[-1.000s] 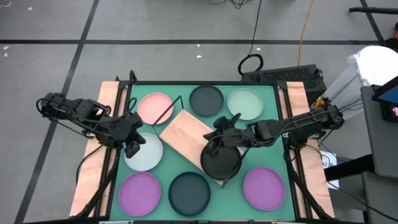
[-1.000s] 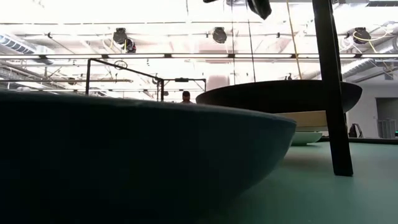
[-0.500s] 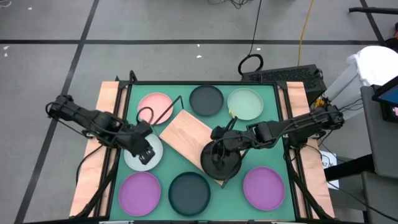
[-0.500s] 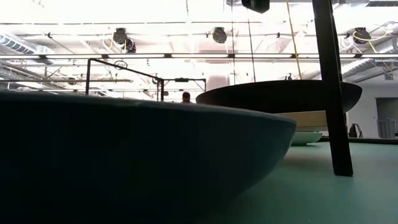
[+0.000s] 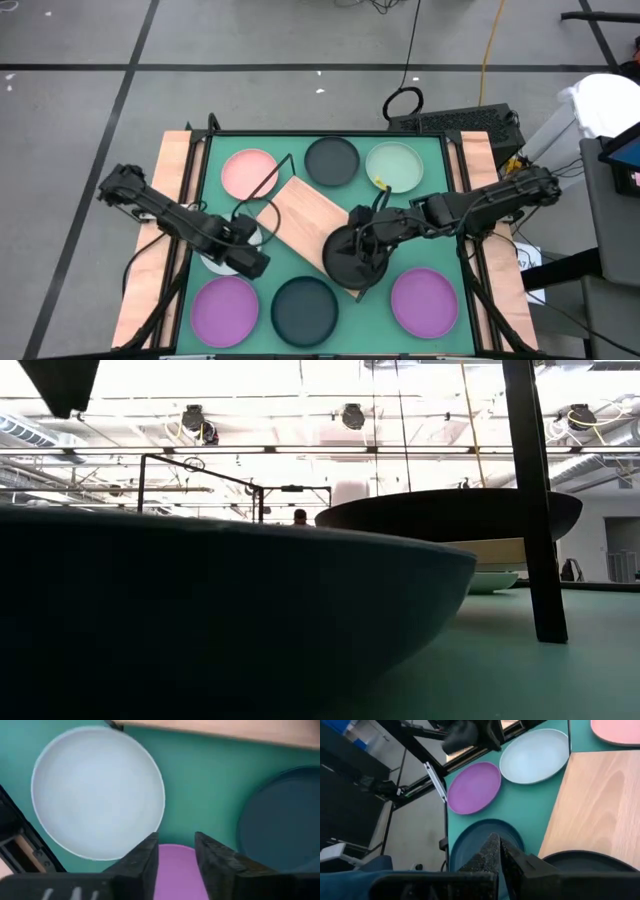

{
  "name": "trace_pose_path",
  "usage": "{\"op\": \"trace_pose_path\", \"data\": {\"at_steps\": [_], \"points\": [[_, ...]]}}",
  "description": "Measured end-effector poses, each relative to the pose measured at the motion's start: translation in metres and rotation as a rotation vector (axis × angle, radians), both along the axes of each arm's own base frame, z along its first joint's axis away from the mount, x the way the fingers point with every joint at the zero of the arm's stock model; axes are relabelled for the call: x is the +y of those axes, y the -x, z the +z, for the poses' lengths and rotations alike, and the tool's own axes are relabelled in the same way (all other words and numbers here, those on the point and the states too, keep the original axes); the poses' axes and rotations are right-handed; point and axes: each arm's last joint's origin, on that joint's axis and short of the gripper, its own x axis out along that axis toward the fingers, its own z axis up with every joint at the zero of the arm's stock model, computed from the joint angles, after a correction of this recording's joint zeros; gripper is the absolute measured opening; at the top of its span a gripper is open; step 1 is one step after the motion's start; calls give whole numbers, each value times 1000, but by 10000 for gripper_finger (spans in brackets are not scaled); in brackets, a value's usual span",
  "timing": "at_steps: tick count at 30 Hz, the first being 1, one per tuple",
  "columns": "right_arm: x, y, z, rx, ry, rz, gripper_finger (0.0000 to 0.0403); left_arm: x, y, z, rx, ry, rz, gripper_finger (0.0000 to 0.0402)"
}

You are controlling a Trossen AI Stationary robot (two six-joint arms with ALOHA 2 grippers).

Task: Place and stack plates onto a shelf
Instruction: Put the gray plate on the shelf

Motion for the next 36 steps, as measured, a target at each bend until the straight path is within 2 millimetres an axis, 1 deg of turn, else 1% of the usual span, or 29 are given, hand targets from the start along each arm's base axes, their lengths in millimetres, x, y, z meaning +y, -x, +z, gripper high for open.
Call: {"op": "trace_pose_path", "data": {"at_steps": [6, 12, 15, 20, 25, 29, 32, 34, 36], "points": [[-2, 8, 8, -19, -6, 0, 0, -6, -15, -21, 82, -20, 11, 182], [-2, 9, 9, -19, -17, 22, 0, -10, -23, -36, 134, -41, 6, 238], [-3, 10, 9, -16, -15, 23, 0, -13, -28, -45, 168, -54, -20, 256], [-3, 10, 8, -8, 6, 33, 0, -18, -37, -64, 226, -63, -35, 259], [-3, 10, 8, -7, 7, 34, 0, -19, -45, -83, 290, -91, -98, 259], [-3, 10, 8, -7, 5, 33, 0, -21, -49, -96, 326, -122, -153, 259], [-3, 10, 8, -7, 4, 32, 0, -20, -46, -113, 330, -105, -163, 259], [-3, 10, 8, -4, -7, 25, 0, -18, -40, -124, 359, -81, -157, 257], [-3, 10, 8, 0, -21, 16, 0, -17, -32, -131, 407, -96, -162, 250]]}}
